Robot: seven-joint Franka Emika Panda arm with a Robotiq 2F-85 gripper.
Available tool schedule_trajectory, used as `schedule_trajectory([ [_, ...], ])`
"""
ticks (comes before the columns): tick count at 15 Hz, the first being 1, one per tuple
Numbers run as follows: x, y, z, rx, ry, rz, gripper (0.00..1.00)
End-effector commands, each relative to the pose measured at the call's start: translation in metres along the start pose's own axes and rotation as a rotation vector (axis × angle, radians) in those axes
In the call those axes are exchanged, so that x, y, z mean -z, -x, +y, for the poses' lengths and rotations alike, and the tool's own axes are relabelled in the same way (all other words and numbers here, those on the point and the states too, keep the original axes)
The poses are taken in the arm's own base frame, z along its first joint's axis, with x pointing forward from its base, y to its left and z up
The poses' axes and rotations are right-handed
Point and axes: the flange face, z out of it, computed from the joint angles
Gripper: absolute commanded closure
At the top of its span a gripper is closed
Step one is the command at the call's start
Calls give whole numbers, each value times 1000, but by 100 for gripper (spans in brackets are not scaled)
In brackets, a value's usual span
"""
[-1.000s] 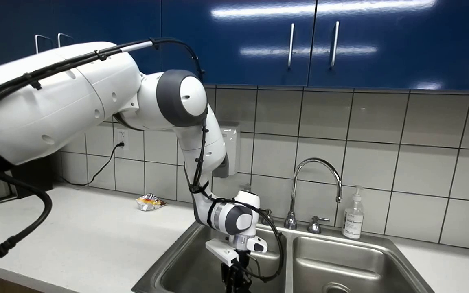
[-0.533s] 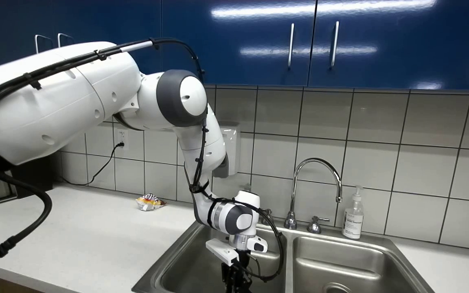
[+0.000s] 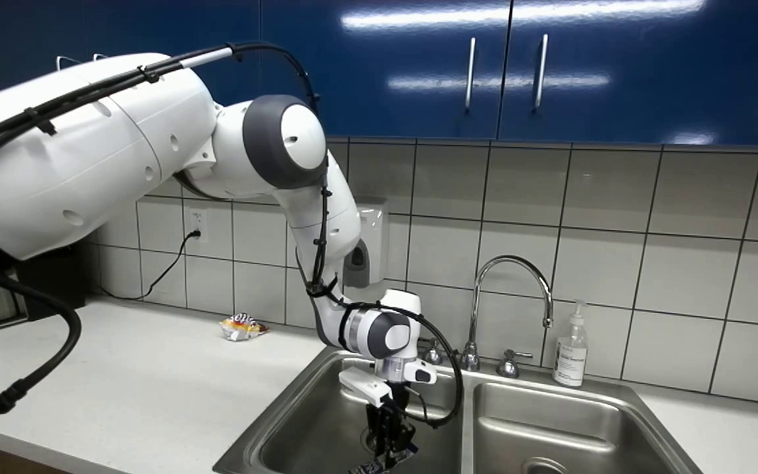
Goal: Pick the granola bar up from the sink and place it on the counter top to the left of the sink
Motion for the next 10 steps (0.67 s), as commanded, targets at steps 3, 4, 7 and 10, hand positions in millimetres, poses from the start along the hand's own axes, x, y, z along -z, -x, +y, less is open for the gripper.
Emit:
schedule_trajectory([
  [3, 38, 8, 3, 34, 21, 32, 92],
  [4, 43, 11, 3, 73, 26, 31, 92],
  [7, 54, 19, 2, 159, 54, 41, 92],
  [10, 63, 29, 0, 254, 84, 46, 92],
])
